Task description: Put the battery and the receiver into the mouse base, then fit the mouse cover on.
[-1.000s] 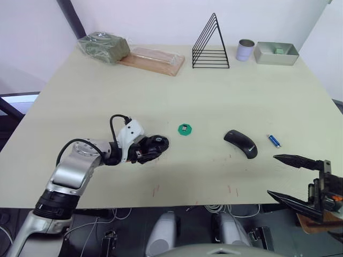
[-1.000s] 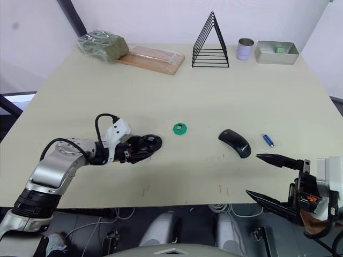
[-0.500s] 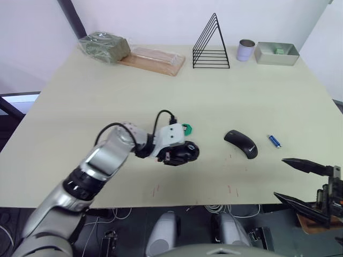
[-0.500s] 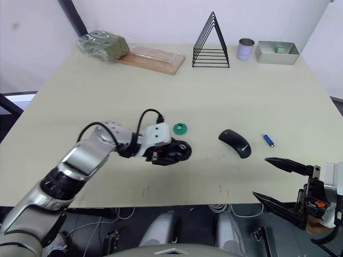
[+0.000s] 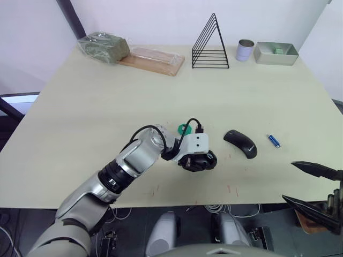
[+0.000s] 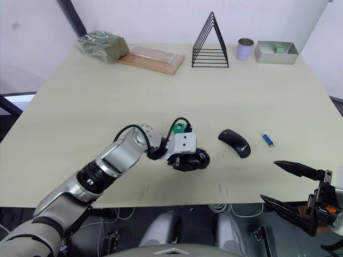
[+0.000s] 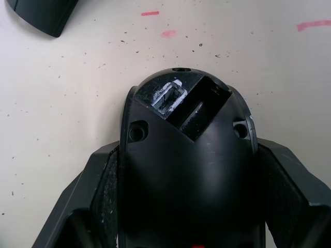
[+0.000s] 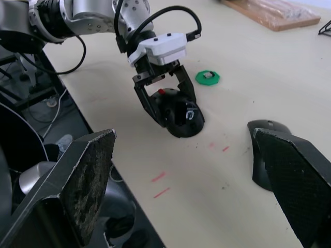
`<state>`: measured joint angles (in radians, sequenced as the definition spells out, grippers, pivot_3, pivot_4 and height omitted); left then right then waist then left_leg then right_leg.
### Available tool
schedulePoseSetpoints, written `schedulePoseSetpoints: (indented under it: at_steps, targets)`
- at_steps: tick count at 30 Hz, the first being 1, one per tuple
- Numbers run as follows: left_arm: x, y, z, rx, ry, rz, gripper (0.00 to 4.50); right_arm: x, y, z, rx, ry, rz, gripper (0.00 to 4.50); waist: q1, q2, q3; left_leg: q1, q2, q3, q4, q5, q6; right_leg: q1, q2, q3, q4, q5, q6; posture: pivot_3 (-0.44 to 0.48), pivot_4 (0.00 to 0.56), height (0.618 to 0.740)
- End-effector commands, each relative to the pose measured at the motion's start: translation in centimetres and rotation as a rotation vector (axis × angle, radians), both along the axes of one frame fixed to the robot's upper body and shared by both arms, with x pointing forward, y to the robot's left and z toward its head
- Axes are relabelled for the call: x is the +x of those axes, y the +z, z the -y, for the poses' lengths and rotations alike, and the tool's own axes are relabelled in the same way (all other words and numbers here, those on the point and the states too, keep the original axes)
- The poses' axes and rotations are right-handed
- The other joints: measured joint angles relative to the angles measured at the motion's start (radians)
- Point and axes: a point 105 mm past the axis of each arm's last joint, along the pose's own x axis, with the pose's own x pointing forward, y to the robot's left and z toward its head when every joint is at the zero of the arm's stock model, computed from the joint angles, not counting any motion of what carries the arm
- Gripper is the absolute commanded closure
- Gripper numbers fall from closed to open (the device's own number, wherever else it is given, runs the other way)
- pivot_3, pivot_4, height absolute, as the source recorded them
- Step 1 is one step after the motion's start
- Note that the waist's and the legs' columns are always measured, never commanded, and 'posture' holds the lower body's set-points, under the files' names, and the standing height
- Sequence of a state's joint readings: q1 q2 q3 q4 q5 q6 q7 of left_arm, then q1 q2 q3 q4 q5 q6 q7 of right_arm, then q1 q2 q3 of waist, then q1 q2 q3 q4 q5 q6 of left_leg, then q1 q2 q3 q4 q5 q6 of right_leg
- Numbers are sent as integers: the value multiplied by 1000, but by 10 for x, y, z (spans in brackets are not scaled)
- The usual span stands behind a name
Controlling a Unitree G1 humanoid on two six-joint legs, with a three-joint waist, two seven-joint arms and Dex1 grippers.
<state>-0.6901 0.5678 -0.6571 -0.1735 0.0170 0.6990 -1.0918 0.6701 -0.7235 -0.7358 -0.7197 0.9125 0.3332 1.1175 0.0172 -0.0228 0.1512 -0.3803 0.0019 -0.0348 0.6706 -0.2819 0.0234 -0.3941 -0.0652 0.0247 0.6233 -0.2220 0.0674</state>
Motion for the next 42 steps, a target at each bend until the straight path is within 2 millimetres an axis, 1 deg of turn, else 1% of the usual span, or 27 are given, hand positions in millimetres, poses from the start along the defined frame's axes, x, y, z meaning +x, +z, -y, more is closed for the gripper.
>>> schedulePoseSetpoints:
  at_steps: [1,4,6,8,11,12,14,16,17,19,22,24,28,30,32,42]
  targets:
    - [-8,-13,-2,56,3,-27,1571,0,4,-2,7,-4,-2,0,0,0,0,0,0,0,0,0,0,0,0,0,0,0,0,0,150,740]
    - [-8,-14,0,53,11,-31,1571,8,5,1,9,-43,-19,0,-1,0,-1,1,0,0,0,0,0,1,0,0,0,0,0,0,150,740]
    - [-7,-15,0,50,21,-35,1571,14,9,2,32,-64,-8,0,1,1,-1,1,0,0,0,0,0,1,0,0,0,0,0,0,150,740]
    - [-6,-16,0,50,27,-36,1571,28,10,8,31,-154,7,0,1,1,-1,1,0,0,0,0,0,1,0,0,0,0,0,0,150,740]
    - [-5,-14,2,35,32,-27,1571,53,-3,21,-31,-298,-35,0,1,1,-2,1,0,0,0,0,0,1,0,0,0,0,0,0,150,740]
    - [-4,-13,4,29,34,-27,1571,64,-12,30,-59,-374,-93,0,1,1,-2,1,0,0,0,0,0,1,0,0,0,0,0,0,150,740]
    - [-4,-12,6,22,35,-25,1571,85,-22,46,-73,-495,-137,0,5,1,-2,0,-1,0,1,0,0,1,-1,0,0,-2,-4,0,150,740]
    - [-3,-12,8,17,34,-22,1571,106,-26,52,-78,-561,-113,0,1,0,-3,1,-1,0,1,0,0,1,-1,0,0,-2,-4,0,150,740]
    - [-3,-12,8,14,32,-17,1571,114,-28,55,-77,-594,-103,0,3,2,-4,0,-1,1,1,0,0,1,-1,0,0,-2,-4,0,150,740]
    - [-3,-12,9,10,33,-14,1571,124,-37,60,-107,-645,-114,0,7,4,-4,0,-2,0,1,0,0,1,-1,0,0,-2,-4,0,150,740]
    - [-3,-12,10,6,38,-16,1571,135,-51,66,-169,-692,-156,0,6,4,-4,0,-2,-1,1,0,0,1,-1,-1,0,0,0,0,150,740]
    - [-4,-12,10,5,39,-18,1571,139,-58,66,-162,-679,-197,0,5,4,-4,0,-2,0,1,0,0,1,-1,0,0,0,1,0,150,740]
    - [-5,-13,10,7,40,-20,1571,147,-64,65,-113,-672,-243,0,0,5,-4,1,-3,0,1,0,0,1,-1,0,1,0,1,0,150,740]
    - [-5,-13,10,8,41,-22,1571,149,-69,64,-109,-674,-256,544,0,5,-4,0,-3,0,1,0,0,1,-1,0,1,0,1,0,150,740]
    - [-6,-13,9,9,42,-23,1571,152,-71,63,-116,-674,-252,1277,-1,5,-4,0,-3,0,1,0,0,1,-1,0,1,0,1,0,150,740]
    - [-5,-12,9,12,44,-19,1571,157,-83,58,-166,-670,-243,1277,-1,5,-4,1,-3,0,1,0,0,1,-1,0,1,0,1,0,150,740]
